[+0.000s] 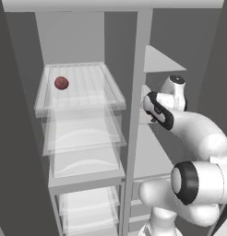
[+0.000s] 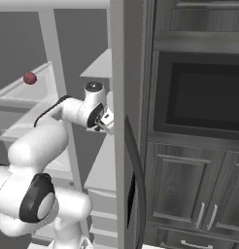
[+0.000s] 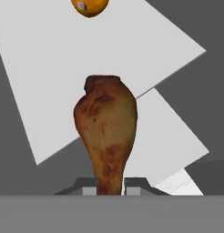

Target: Pick up the frozen chicken drumstick from the freezer, place it on any shelf in the fridge, and close the fridge and freezer doors when done.

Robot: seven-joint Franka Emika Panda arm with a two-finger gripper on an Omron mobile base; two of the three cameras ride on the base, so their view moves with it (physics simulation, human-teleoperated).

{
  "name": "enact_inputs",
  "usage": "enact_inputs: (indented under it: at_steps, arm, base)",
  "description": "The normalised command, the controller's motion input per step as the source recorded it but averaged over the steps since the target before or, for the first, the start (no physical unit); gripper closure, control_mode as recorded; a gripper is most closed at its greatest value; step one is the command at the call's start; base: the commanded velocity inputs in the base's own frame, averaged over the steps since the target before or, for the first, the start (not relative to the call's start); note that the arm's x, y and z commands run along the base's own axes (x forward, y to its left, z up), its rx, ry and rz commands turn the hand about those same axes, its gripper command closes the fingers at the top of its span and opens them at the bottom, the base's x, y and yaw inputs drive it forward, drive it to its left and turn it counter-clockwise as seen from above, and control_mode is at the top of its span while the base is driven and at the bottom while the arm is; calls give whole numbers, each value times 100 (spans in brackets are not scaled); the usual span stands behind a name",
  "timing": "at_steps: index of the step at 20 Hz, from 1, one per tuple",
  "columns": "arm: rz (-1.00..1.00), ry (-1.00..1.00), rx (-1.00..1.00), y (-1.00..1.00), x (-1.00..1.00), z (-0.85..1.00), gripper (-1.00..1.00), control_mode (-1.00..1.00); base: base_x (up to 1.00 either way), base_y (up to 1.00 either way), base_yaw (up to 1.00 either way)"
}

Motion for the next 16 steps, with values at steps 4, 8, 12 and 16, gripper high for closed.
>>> enact_inputs:
  at_steps: [4, 8, 12, 16]
  arm:
    - [0, 4, -7, 20, -100, 100, 100, -100]
    - [2, 3, -12, 40, -100, 99, 100, -100]
    - [9, 0, -16, 86, -100, 88, 100, -100]
    - [15, 0, -20, 100, -97, 80, 100, -100]
  base:
    - [0, 0, 0]
    - [0, 0, 0]
    - [0, 0, 0]
    - [0, 0, 0]
